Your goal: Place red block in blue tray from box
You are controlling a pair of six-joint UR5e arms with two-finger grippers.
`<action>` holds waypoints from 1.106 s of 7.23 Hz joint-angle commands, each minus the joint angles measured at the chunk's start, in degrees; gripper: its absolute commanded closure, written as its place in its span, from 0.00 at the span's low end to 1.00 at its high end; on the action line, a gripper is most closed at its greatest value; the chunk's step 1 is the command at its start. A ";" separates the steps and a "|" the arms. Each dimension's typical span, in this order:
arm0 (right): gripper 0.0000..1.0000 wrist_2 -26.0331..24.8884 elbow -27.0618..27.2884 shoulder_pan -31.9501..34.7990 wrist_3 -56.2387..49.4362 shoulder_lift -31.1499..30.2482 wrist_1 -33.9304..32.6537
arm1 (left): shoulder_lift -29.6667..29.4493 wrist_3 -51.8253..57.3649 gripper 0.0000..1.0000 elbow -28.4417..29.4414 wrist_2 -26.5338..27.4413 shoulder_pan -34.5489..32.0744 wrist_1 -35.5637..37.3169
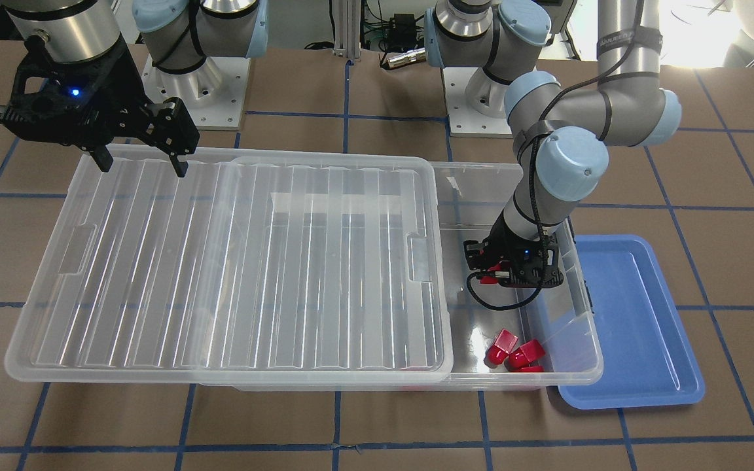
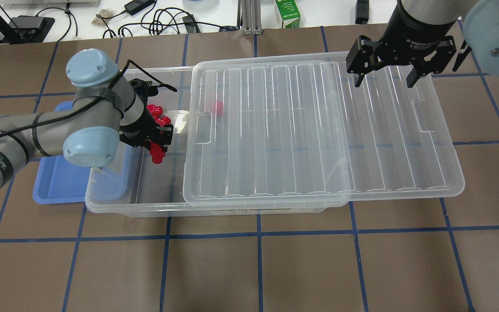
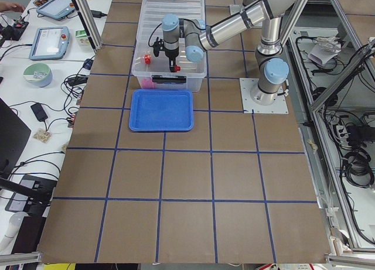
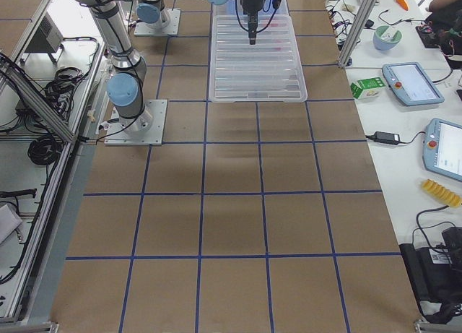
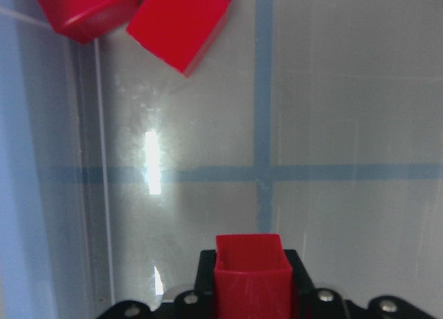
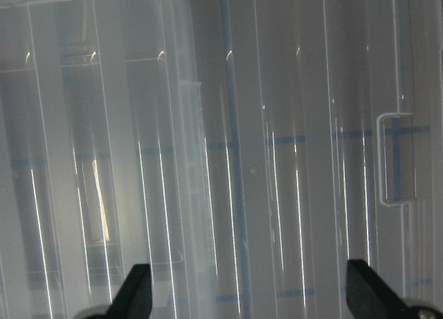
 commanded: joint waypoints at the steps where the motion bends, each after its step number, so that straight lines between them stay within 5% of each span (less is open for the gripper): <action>1: 0.00 0.13 0.09 -0.16 -0.05 -0.08 0.05 | 1.18 0.37 0.98 13.57 0.08 1.13 -13.91; 4: 0.00 0.22 -0.26 -2.08 -3.88 0.26 -0.73 | 1.27 10.77 0.98 15.30 0.08 13.40 -14.83; 6: 0.00 0.22 -0.26 -14.50 -17.63 0.35 -0.13 | -1.96 24.12 0.98 13.03 -0.19 23.94 -13.43; 8: 0.00 0.31 0.53 -26.13 -33.02 1.92 -0.39 | -5.22 27.25 0.98 6.10 -3.87 28.73 -3.54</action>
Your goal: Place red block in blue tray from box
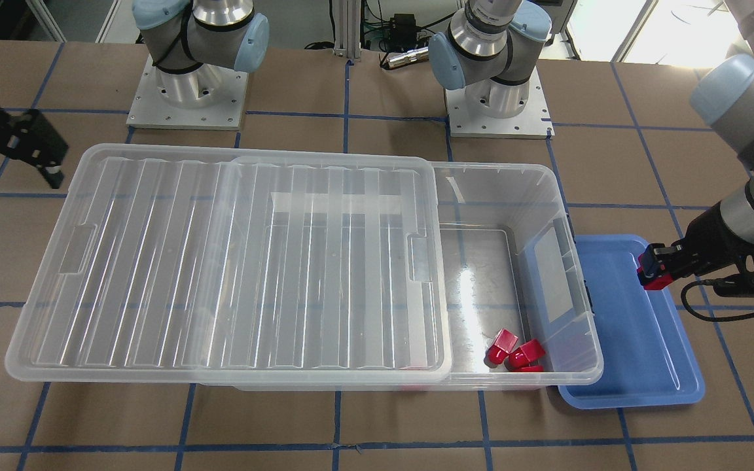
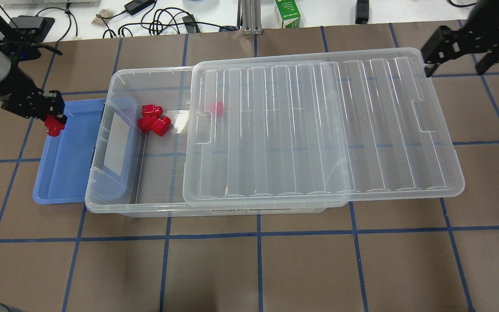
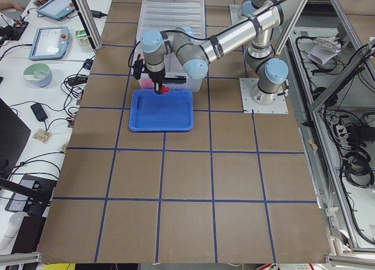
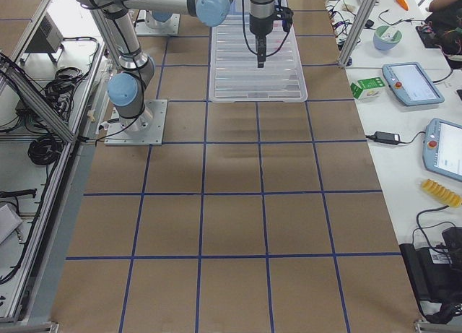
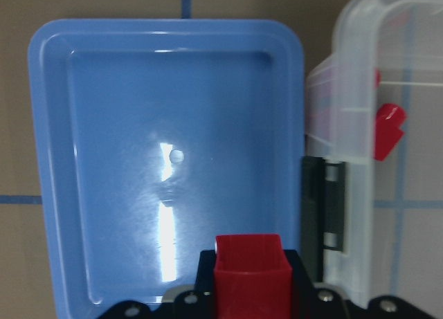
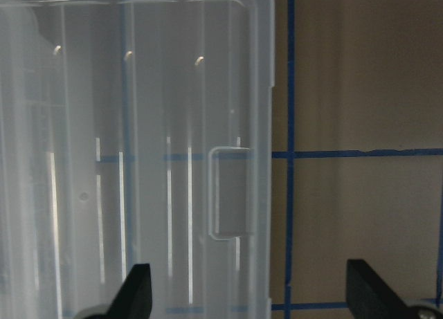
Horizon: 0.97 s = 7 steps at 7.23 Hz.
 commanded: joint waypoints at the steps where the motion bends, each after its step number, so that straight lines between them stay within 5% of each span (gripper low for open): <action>1: 0.00 0.21 0.40 -9.11 -13.25 1.66 -0.10 | -3.62 3.50 0.98 -5.91 -1.78 3.39 9.45; 3: 0.00 0.12 6.78 -9.22 -13.64 2.46 -6.20 | -4.77 2.98 0.98 -8.65 -1.52 2.96 10.80; 5: 0.00 0.03 11.64 -9.22 -13.29 6.05 -12.99 | -4.95 3.07 0.74 -8.83 -1.17 2.69 10.81; 6: 0.00 0.20 11.74 -9.13 -13.20 6.76 -12.93 | -4.69 3.16 0.24 -8.31 -1.08 2.43 11.07; 7: 0.00 0.21 12.09 -8.78 -12.59 6.85 -13.02 | -2.86 2.81 0.00 -7.70 -1.25 1.99 10.81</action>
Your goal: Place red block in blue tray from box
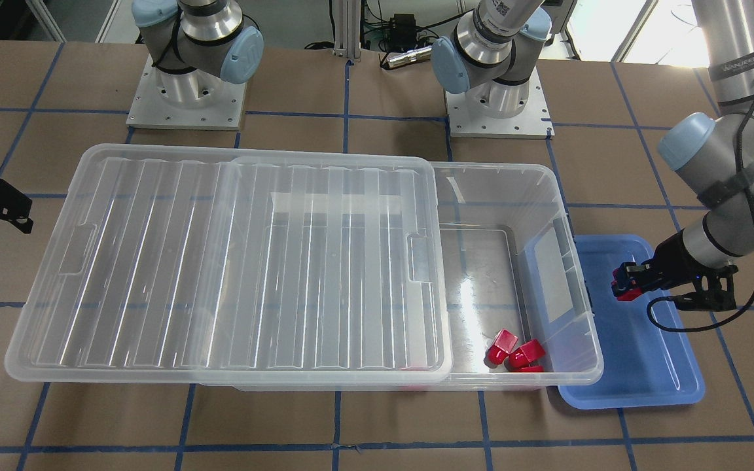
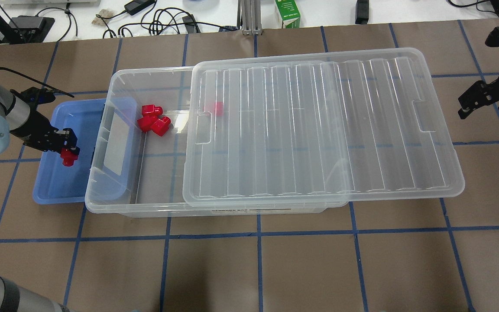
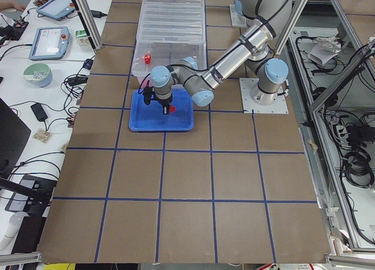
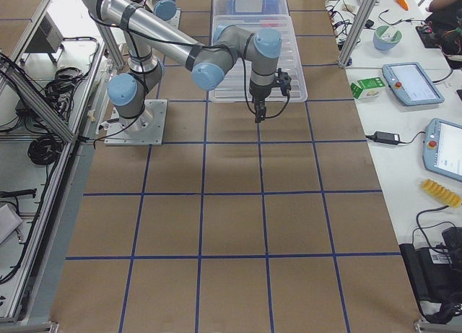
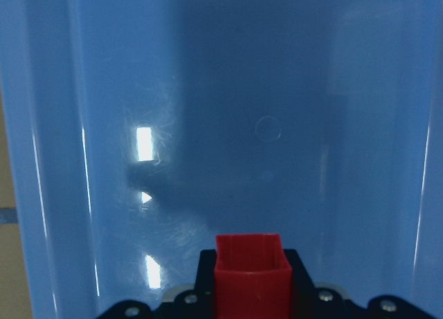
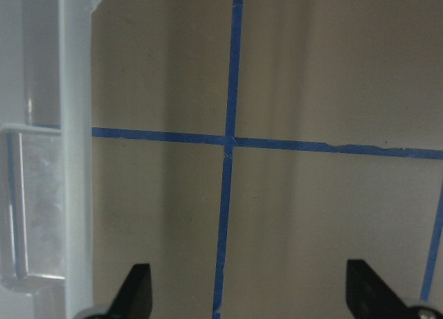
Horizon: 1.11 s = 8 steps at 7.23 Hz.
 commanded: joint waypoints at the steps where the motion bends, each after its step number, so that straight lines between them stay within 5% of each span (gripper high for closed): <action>1: 0.00 0.07 0.89 0.29 0.69 1.31 -0.55 | 3.22 -0.22 0.00 1.83 0.19 -2.26 -1.06; 5: 0.00 0.16 1.07 5.20 4.46 1.23 -0.46 | 9.81 -1.88 0.00 17.10 3.97 -9.65 -23.34; 8: 0.00 2.52 1.07 10.99 12.00 1.23 -0.11 | 13.33 -13.55 0.00 17.31 8.76 -20.60 -24.80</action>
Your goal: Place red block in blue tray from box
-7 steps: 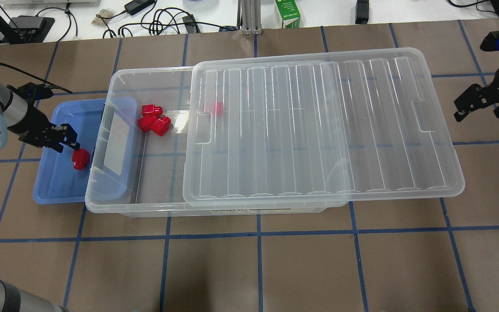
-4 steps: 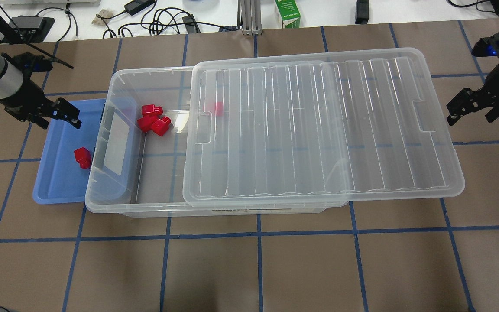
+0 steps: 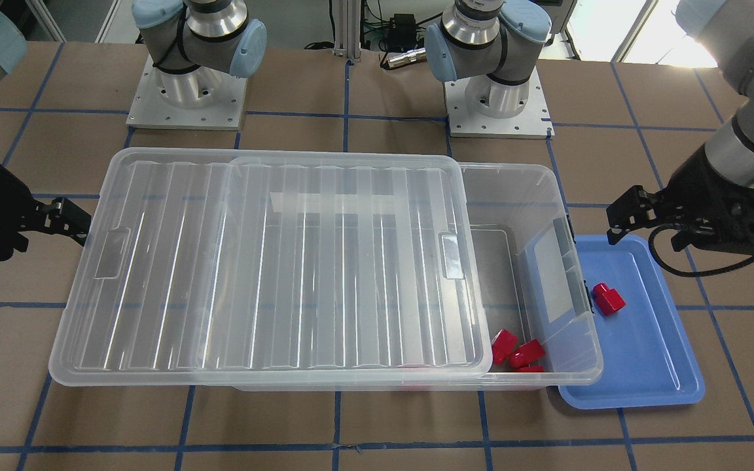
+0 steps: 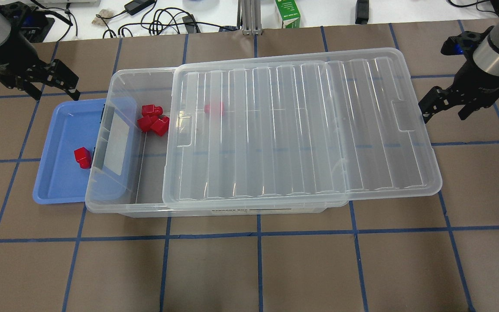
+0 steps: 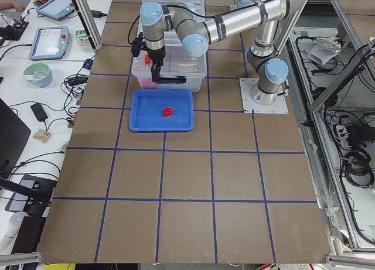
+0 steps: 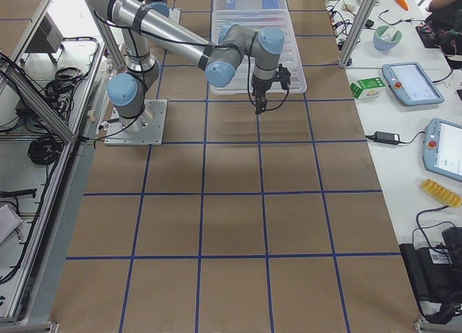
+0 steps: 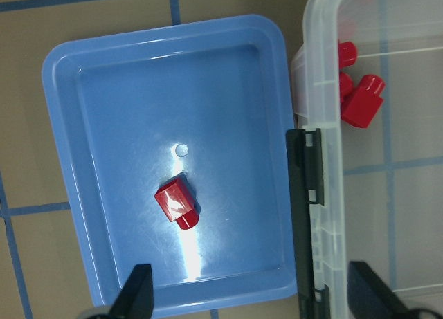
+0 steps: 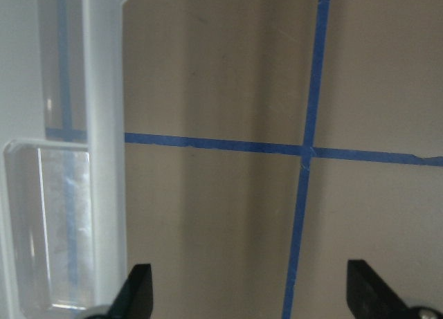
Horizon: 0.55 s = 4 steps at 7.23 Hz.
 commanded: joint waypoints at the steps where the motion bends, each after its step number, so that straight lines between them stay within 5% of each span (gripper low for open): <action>1: 0.00 1.02 0.01 4.73 5.58 0.07 -0.19 | 2.17 -8.55 0.00 -0.14 3.78 -8.50 -0.55; 4: 0.00 1.11 0.01 11.15 9.71 0.07 -0.29 | 4.28 -11.22 0.00 -0.40 3.09 -12.56 -0.91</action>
